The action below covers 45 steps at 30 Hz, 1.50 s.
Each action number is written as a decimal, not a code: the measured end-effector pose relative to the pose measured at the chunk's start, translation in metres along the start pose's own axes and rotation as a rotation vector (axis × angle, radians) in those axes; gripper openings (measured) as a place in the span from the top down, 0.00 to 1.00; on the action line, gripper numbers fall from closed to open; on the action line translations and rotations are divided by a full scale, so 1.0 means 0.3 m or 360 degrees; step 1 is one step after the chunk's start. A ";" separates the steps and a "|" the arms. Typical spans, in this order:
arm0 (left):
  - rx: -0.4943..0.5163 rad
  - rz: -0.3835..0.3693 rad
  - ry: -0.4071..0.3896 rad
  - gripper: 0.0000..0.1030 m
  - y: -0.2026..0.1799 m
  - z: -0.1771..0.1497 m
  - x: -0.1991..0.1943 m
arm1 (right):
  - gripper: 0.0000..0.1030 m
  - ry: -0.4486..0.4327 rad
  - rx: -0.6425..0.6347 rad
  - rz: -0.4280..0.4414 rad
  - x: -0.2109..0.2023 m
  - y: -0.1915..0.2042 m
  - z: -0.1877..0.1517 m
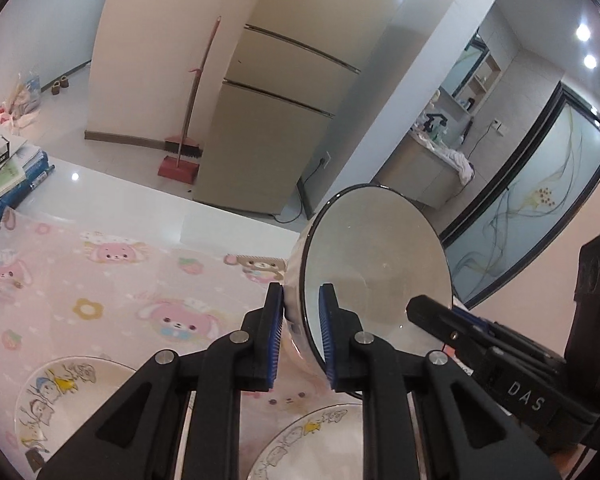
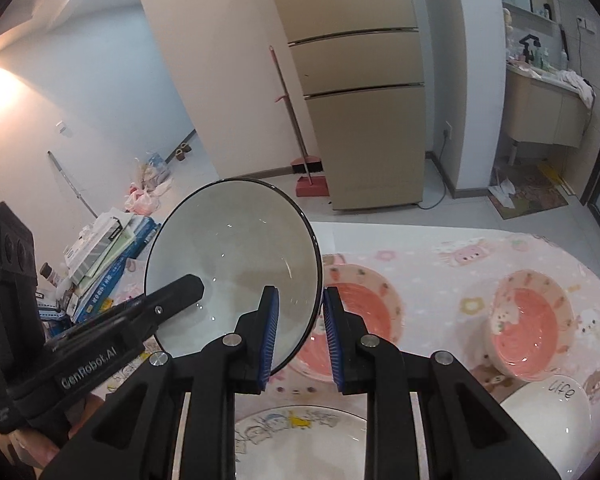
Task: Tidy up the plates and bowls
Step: 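Lift the white bowl with both grippers and carry it across the table, then lower the white bowl onto the tablecloth and open both grippers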
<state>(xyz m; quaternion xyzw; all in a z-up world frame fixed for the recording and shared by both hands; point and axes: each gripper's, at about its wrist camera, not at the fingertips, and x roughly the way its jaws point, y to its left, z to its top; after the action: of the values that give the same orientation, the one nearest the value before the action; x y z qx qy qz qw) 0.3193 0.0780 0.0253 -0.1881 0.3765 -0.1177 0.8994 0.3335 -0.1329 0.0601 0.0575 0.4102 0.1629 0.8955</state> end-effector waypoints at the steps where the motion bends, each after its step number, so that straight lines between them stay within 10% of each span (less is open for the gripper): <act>1: 0.0011 0.0013 0.0002 0.85 -0.020 -0.005 0.008 | 0.75 -0.0001 0.0014 -0.0008 0.001 -0.015 -0.002; 31: 0.0185 0.0341 0.0239 0.85 -0.157 -0.098 0.300 | 0.71 0.0137 0.0226 -0.0002 0.193 -0.212 -0.056; 45: 0.0206 0.0409 0.0107 0.85 -0.127 -0.119 0.265 | 0.71 0.0204 0.0098 -0.0022 0.252 -0.152 -0.089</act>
<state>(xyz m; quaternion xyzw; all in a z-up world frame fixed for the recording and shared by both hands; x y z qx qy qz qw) 0.3457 0.0067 -0.0319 -0.0760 0.4191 -0.0318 0.9042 0.3707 -0.1511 -0.0224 0.0716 0.4718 0.1474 0.8663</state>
